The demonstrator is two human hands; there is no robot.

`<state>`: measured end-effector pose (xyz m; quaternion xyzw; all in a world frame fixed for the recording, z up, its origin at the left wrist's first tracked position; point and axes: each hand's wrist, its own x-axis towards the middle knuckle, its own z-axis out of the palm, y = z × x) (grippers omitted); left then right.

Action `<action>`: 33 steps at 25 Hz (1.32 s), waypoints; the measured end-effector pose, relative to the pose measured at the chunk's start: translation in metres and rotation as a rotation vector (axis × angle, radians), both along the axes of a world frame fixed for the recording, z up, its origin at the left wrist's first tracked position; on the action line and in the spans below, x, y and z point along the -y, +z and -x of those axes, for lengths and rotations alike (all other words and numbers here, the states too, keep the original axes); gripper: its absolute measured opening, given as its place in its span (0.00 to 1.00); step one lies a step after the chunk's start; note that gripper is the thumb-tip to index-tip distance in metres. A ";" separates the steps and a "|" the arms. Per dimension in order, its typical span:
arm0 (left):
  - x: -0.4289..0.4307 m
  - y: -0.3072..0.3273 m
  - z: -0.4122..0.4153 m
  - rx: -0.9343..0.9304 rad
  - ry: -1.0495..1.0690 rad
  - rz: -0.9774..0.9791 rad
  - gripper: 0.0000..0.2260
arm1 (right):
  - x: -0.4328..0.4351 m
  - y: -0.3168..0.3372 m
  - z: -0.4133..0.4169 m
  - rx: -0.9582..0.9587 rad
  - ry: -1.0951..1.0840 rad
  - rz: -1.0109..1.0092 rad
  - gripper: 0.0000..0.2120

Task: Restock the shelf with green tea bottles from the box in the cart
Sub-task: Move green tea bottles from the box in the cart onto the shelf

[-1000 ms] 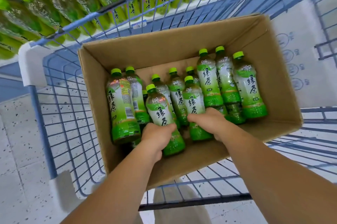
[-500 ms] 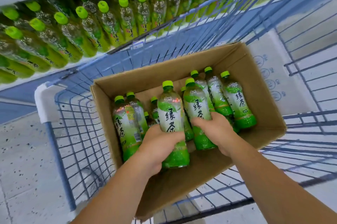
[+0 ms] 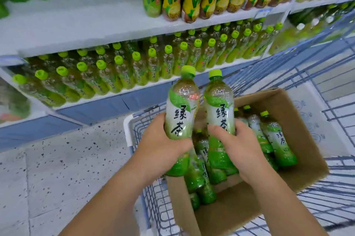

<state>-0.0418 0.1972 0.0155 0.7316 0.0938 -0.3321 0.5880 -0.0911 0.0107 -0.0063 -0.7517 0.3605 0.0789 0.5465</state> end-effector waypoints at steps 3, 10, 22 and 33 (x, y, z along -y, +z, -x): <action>-0.054 0.011 -0.019 0.065 0.070 -0.033 0.17 | -0.041 0.020 -0.031 0.061 0.028 0.021 0.10; -0.157 0.031 -0.109 0.291 0.209 -0.095 0.20 | -0.138 0.054 -0.119 0.189 0.117 0.002 0.08; -0.275 0.010 -0.262 0.496 0.290 -0.338 0.23 | -0.242 0.021 -0.295 0.364 0.250 0.005 0.10; -0.324 -0.037 -0.355 0.582 0.365 -0.447 0.23 | -0.306 -0.032 -0.412 0.414 0.442 0.011 0.18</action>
